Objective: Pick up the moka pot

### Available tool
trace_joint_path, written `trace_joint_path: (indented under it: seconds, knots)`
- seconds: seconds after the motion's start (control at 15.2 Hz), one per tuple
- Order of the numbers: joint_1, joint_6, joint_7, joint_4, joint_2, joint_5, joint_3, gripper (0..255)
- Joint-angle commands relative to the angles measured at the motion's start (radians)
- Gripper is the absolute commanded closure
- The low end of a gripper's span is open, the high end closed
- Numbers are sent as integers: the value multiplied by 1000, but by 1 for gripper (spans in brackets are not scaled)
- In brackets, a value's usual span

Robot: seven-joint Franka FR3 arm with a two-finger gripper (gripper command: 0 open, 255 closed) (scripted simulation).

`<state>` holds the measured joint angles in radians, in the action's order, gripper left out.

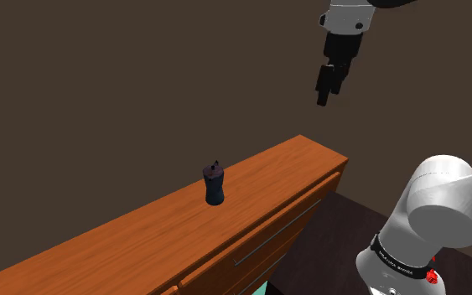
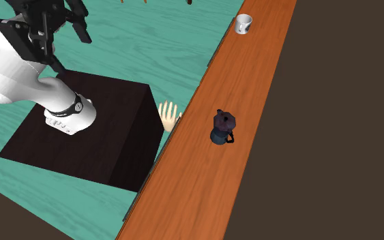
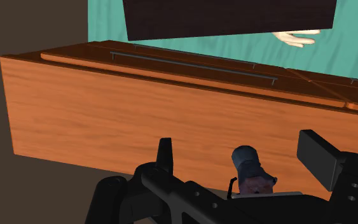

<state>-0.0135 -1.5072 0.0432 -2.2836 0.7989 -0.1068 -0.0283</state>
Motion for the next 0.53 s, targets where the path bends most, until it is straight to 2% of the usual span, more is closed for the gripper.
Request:
trace_joint_path:
  seconds: [0.0,0.46]
  knots:
    - [0,0,0,0,0,0,0,0]
    - [14,-213,-68,-44,-173,29,32,0]
